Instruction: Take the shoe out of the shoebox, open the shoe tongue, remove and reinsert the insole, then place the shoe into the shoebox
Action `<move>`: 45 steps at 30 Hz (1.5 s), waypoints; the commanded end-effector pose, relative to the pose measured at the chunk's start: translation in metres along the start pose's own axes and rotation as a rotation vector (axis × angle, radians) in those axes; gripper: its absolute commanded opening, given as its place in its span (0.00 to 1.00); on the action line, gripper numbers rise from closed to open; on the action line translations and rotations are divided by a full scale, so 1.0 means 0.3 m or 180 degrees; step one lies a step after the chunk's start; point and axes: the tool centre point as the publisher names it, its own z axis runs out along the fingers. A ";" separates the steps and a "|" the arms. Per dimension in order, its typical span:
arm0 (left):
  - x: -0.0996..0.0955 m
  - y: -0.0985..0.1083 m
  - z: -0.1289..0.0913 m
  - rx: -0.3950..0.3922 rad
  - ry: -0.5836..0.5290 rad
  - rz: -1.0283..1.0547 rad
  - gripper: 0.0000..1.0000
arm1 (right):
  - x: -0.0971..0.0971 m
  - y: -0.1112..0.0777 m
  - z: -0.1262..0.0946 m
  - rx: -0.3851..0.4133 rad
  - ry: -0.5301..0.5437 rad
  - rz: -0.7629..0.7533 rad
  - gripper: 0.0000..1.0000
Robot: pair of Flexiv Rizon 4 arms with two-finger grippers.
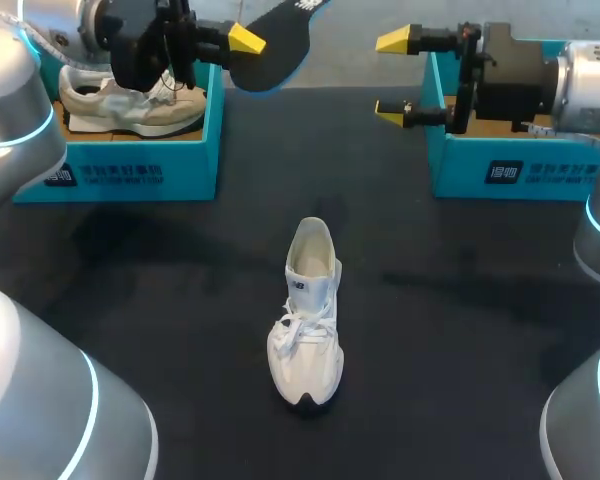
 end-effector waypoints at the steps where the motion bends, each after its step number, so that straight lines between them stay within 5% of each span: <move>1: 0.027 -0.015 0.026 -0.0154 0.0370 0.0419 0.00 | 0.001 0.000 0.008 -0.0007 -0.0008 0.0005 1.00; 20: 0.139 -0.038 0.011 -0.0129 0.0321 0.0831 0.00 | 0.001 0.000 0.008 -0.0007 -0.0008 0.0005 1.00; 39: 0.139 -0.038 0.011 -0.0129 0.0321 0.0831 0.00 | 0.001 0.000 0.008 -0.0007 -0.0008 0.0005 1.00; 45: 0.139 -0.038 0.011 -0.0129 0.0321 0.0831 0.00 | 0.009 -0.016 0.094 0.0246 -0.0022 -0.0072 1.00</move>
